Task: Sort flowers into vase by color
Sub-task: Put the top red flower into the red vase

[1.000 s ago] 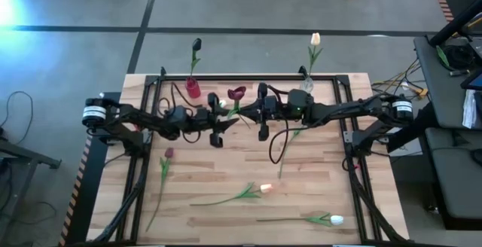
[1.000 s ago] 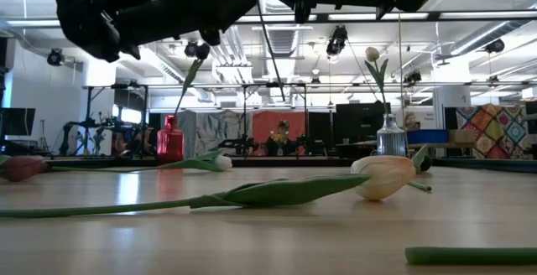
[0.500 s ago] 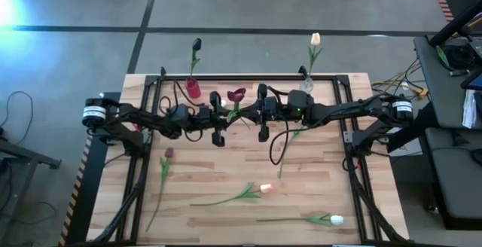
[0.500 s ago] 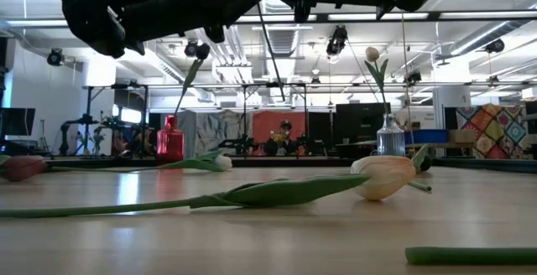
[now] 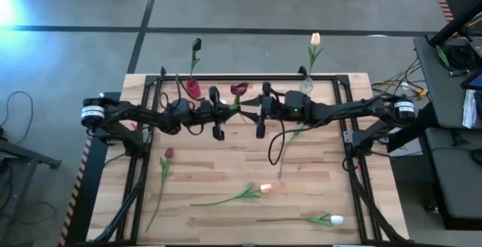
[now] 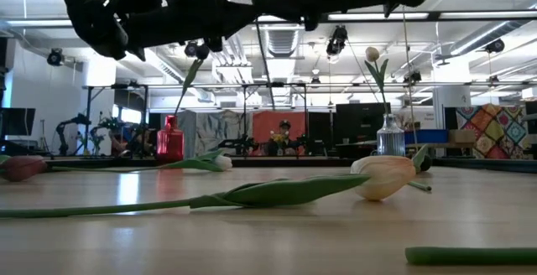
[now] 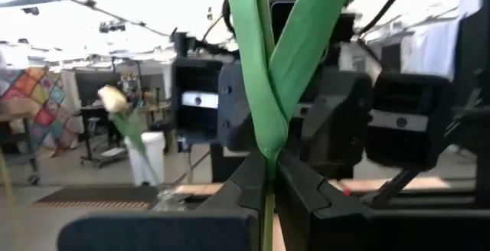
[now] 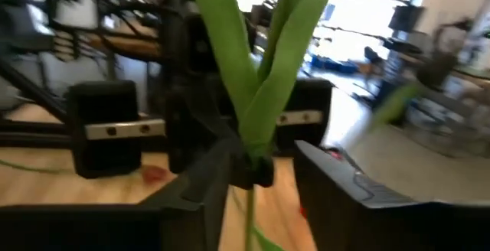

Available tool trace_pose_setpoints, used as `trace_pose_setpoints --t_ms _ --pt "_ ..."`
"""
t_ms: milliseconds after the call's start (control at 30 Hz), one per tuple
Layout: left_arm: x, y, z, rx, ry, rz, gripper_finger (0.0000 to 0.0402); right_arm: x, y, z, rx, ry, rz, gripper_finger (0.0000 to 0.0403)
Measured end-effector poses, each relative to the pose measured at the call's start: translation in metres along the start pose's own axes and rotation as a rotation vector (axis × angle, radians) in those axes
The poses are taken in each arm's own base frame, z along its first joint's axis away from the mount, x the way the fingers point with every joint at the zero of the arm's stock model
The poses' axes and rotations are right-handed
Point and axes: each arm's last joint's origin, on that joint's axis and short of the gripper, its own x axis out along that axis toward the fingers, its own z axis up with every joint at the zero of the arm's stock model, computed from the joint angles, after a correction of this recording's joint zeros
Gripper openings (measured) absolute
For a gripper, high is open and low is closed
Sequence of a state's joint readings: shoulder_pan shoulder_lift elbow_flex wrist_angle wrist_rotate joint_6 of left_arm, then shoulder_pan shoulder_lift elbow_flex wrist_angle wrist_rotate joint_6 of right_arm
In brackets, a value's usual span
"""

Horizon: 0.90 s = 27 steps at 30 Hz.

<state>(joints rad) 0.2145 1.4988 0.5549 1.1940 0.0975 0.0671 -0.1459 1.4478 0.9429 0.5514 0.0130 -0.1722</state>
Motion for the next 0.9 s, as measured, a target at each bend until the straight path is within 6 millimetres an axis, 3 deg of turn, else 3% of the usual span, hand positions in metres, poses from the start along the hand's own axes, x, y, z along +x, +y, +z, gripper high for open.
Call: trace_pose_setpoints --t_ms 100,200,300,467,700,900 --pt "-0.004 0.006 0.003 0.017 0.053 0.018 0.0001 -0.006 -0.002 0.002 -0.044 0.053 -0.05 0.0173" --pt "-0.009 0.012 0.014 0.049 0.075 0.035 0.0001 -0.012 -0.004 0.003 -0.088 0.115 -0.094 0.0178" --pt "-0.019 0.016 0.029 0.08 0.092 0.057 0.0 -0.02 -0.005 0.002 -0.088 0.155 -0.113 0.0137" --pt "-0.042 0.021 0.059 0.135 0.132 0.187 0.0 -0.034 -0.002 -0.009 -0.087 0.194 -0.103 0.0024" --pt "-0.076 0.026 0.096 0.255 0.139 0.451 0.0 -0.049 0.002 -0.035 -0.03 0.185 -0.12 0.001" --pt "-0.096 0.037 0.107 0.343 0.183 0.603 0.0 -0.056 0.004 -0.052 -0.027 0.19 -0.163 0.0009"
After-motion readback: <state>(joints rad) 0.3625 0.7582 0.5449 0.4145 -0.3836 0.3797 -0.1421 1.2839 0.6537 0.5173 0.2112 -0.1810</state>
